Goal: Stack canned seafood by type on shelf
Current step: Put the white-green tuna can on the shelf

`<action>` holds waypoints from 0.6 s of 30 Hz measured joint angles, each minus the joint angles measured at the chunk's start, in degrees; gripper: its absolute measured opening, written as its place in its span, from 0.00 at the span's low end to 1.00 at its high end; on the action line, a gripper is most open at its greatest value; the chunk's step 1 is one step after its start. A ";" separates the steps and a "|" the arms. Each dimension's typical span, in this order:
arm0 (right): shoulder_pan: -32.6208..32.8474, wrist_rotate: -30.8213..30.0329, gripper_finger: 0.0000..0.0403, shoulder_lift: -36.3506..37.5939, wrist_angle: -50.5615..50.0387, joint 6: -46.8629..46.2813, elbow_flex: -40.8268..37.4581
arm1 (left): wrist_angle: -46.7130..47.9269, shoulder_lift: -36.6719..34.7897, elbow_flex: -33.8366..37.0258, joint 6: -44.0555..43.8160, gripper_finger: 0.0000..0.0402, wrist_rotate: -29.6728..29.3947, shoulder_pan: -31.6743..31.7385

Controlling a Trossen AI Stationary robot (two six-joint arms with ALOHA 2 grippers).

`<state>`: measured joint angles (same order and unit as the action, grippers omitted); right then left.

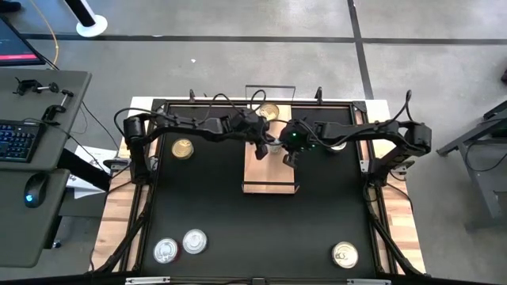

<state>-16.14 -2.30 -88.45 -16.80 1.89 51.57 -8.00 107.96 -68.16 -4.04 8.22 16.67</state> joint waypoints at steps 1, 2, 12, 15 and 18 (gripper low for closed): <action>0.00 0.19 0.00 -0.31 0.77 0.06 0.00 | -0.48 0.00 0.00 -0.19 0.00 0.00 -0.14; 0.00 0.33 0.00 -0.57 1.19 0.04 0.00 | -1.01 0.00 0.00 -0.19 0.00 0.02 -0.32; -0.02 0.14 0.00 -0.87 -2.56 2.00 1.43 | -2.29 -0.04 0.09 -0.28 0.00 0.21 -1.01; -0.26 -1.15 0.00 -0.80 -8.25 4.33 2.93 | -2.77 -0.07 0.02 -0.28 0.00 0.30 -1.12; -0.40 -0.78 0.00 -0.82 -10.52 6.06 4.39 | -2.57 -0.07 0.02 -0.28 0.00 -0.26 -1.03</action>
<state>-16.54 -3.08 -89.27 -27.32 7.95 55.96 -10.57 107.90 -68.14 -4.32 7.95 15.64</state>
